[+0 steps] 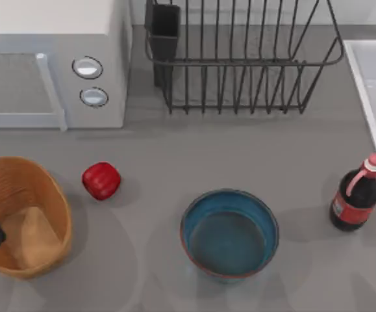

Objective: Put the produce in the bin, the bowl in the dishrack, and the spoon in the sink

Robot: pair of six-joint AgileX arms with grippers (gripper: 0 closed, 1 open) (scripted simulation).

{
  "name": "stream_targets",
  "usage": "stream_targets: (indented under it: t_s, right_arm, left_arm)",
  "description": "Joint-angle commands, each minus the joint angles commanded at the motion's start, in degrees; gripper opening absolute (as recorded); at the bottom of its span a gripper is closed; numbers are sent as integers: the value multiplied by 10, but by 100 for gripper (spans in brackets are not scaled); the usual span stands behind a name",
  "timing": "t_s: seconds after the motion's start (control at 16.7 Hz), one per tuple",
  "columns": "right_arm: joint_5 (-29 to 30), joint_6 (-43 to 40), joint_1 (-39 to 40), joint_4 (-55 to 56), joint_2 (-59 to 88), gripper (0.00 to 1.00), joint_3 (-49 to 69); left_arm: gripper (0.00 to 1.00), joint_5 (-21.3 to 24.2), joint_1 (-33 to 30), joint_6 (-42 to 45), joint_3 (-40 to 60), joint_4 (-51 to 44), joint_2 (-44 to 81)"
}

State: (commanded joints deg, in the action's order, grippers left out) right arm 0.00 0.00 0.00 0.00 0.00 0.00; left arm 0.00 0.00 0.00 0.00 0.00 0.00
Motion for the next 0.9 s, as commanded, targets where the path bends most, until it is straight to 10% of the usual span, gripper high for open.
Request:
stream_targets:
  t_s: [0.42, 0.9]
  right_arm:
    - [0, 0, 0, 0, 0, 100, 0]
    - [0, 0, 0, 0, 0, 100, 0]
  left_arm:
    - [100, -4, -24, 19, 82, -58, 90]
    - [100, -17, -113, 90, 387, -271, 499]
